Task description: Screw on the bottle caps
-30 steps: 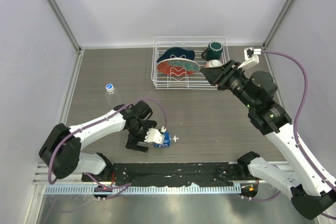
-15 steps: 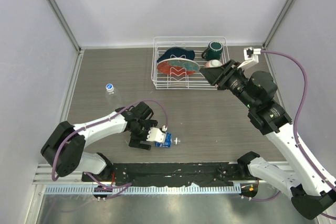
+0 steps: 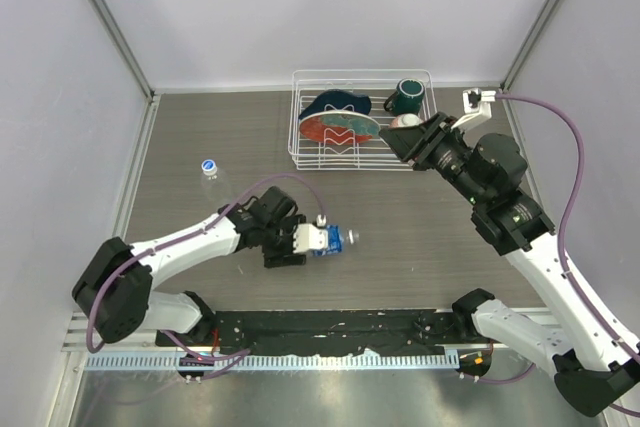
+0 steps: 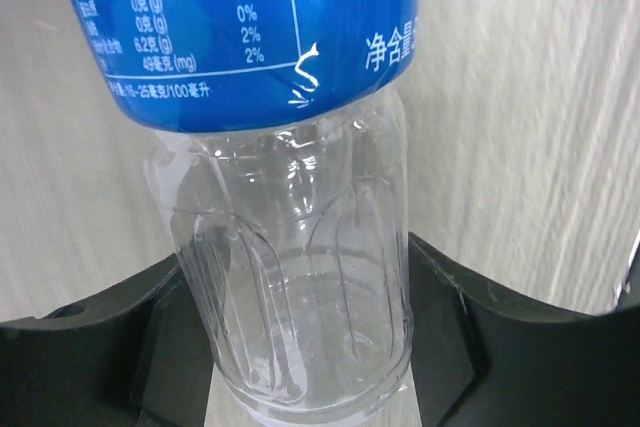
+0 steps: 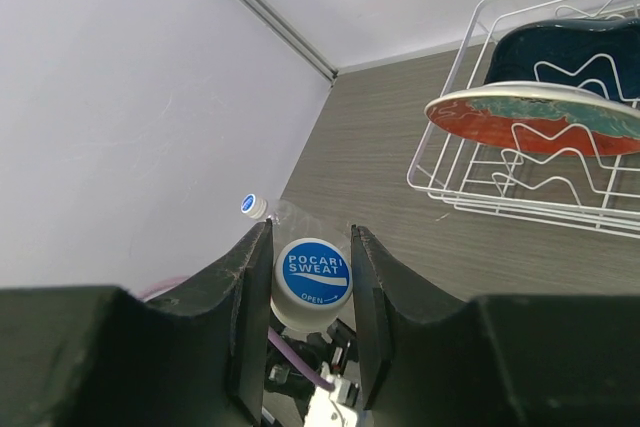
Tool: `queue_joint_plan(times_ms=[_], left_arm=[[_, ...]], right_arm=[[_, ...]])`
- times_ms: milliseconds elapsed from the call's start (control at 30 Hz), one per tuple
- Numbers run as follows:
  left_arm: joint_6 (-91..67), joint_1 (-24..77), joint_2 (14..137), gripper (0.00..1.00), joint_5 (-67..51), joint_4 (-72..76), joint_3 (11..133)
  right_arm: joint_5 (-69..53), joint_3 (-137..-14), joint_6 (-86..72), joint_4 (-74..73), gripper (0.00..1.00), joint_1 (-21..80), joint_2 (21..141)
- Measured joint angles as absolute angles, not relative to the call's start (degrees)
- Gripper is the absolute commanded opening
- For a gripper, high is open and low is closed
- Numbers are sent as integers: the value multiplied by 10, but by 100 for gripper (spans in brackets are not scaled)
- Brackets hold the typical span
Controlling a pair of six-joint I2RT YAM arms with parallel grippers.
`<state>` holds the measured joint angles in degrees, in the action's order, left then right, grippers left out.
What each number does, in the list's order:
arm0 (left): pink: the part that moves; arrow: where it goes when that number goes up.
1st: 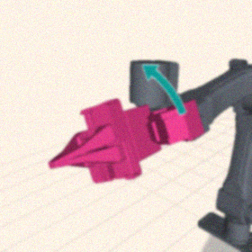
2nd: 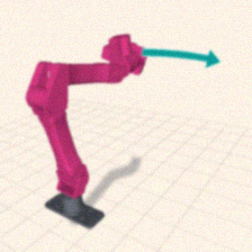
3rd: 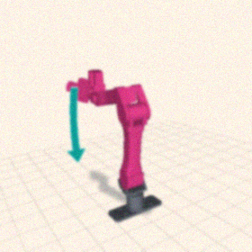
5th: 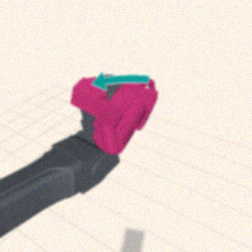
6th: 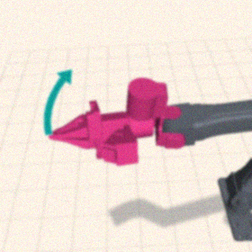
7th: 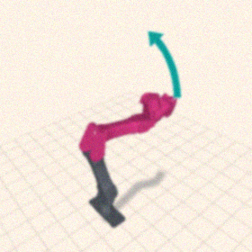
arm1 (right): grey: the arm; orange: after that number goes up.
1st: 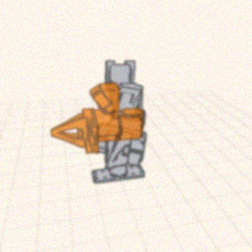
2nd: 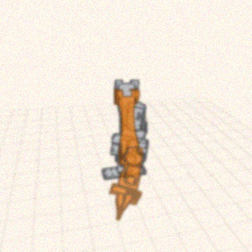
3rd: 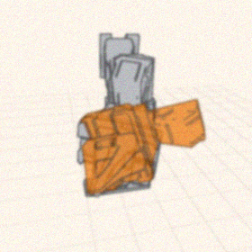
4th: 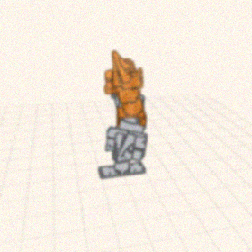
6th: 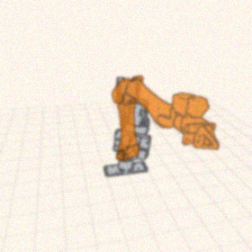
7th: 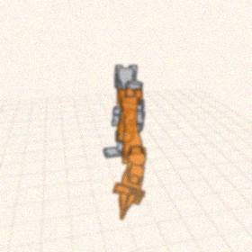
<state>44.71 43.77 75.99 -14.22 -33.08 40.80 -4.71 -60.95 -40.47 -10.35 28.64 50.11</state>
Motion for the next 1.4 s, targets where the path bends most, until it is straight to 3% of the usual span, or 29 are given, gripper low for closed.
queue_joint_plan(times_ms=[200, 300, 333, 433, 700, 1000, 1400], left_arm=[[313, 438, 724, 40, -146, -256, 475], [238, 438, 655, 24, -154, -189, 477], [210, 438, 621, 15, -159, -143, 466], [144, 438, 518, 9, -179, 5, 410], [23, 456, 481, 9, -182, 197, 382], [-61, 457, 523, 4, -220, 249, 370], [-76, 458, 530, 1, -298, 278, 349]], right_arm=[[-51, -642, -386, -124, 3, 286, 517], [-53, -682, -365, -145, 3, 286, 524], [-58, -701, -356, -153, 3, 286, 527], [-81, -753, -328, -157, 3, 286, 533], [-205, -837, -250, -148, 3, 286, 553], [-330, -939, -171, -166, 2, 296, 655], [-398, -1007, -107, -241, 1, 326, 735]])
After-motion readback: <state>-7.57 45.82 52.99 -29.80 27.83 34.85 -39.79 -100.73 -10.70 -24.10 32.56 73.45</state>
